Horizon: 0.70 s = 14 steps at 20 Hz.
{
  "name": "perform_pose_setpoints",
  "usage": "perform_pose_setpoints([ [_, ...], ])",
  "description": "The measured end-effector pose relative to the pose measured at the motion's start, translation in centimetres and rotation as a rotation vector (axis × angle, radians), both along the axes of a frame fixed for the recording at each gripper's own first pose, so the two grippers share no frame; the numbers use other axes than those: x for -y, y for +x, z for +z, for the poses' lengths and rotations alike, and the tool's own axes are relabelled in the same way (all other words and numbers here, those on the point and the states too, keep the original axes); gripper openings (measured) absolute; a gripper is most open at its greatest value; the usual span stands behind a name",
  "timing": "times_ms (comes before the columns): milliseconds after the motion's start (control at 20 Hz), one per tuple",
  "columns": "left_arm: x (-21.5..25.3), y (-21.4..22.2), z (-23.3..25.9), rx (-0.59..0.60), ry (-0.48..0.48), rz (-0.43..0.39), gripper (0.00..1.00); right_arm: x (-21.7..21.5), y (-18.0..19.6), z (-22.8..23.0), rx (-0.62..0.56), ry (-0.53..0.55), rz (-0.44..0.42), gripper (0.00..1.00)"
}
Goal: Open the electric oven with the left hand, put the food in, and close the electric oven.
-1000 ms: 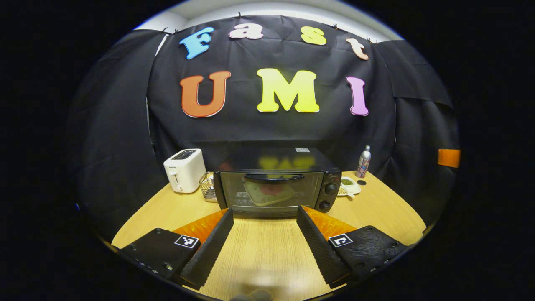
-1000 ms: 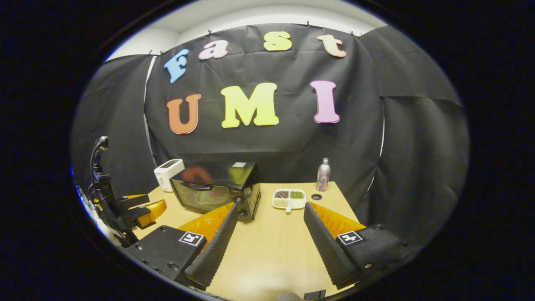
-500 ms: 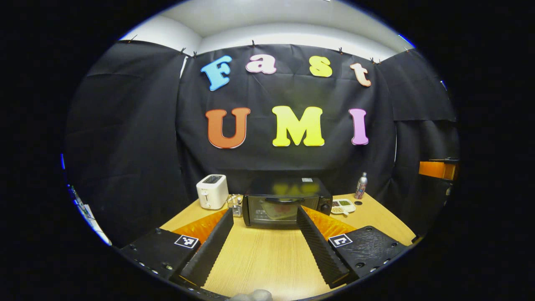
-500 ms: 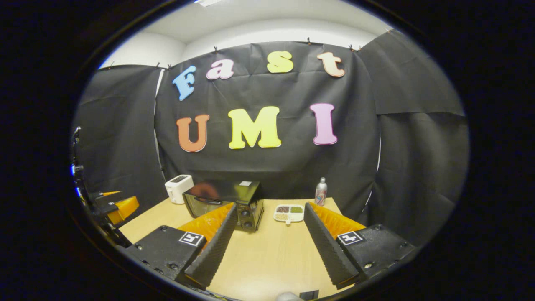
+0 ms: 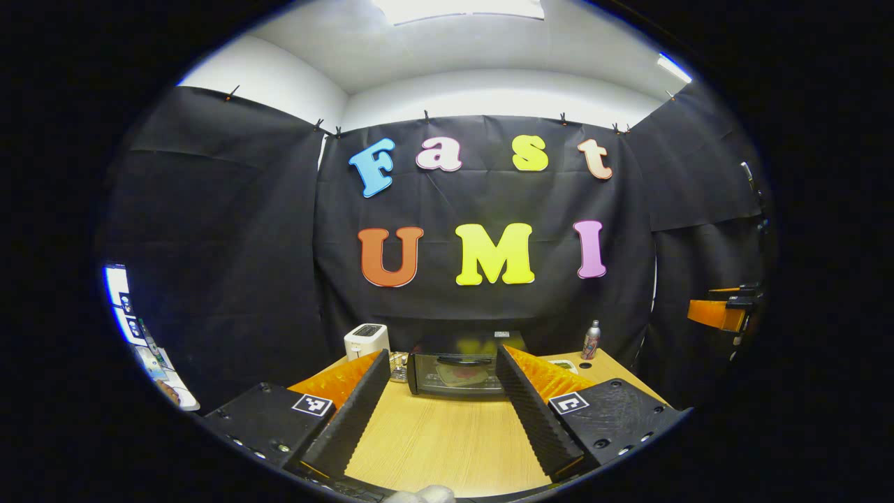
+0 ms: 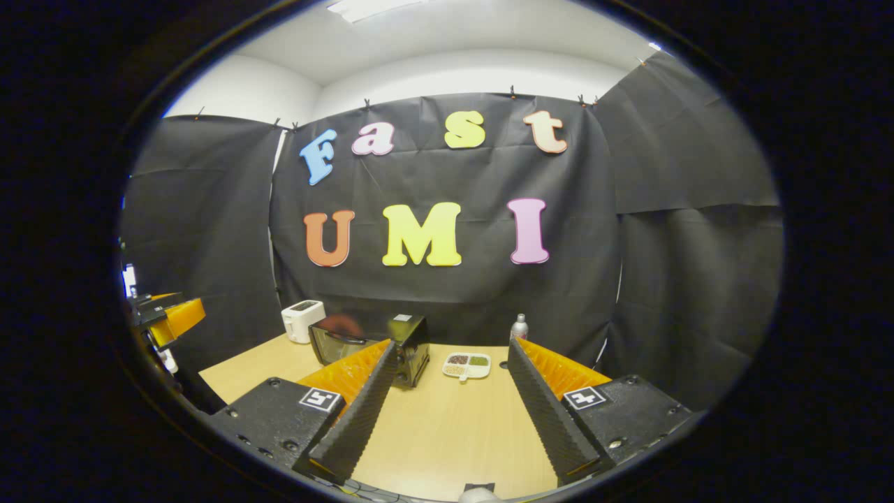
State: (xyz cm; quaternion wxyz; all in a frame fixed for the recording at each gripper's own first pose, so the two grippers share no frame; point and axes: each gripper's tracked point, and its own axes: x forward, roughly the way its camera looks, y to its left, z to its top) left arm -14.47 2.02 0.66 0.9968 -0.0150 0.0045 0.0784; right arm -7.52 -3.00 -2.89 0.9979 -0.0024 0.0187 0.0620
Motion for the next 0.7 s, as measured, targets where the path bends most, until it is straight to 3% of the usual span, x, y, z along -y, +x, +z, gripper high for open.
perform_pose_setpoints([
  [250, 1.5, -1.5, 0.2, 0.002, -0.021, 0.004, 1.0, 0.4, -1.6, 0.1, 0.013, 0.007, 0.022, 0.96],
  [300, 1.6, -1.7, 0.1, 0.0, -0.026, 0.006, 0.96, 0.5, -1.8, 0.0, 0.017, 0.003, 0.022, 0.96],
  [700, 2.4, -2.1, 0.7, 0.008, -0.033, 0.011, 0.96, 1.8, -2.6, 0.3, 0.029, 0.008, 0.006, 0.96],
])
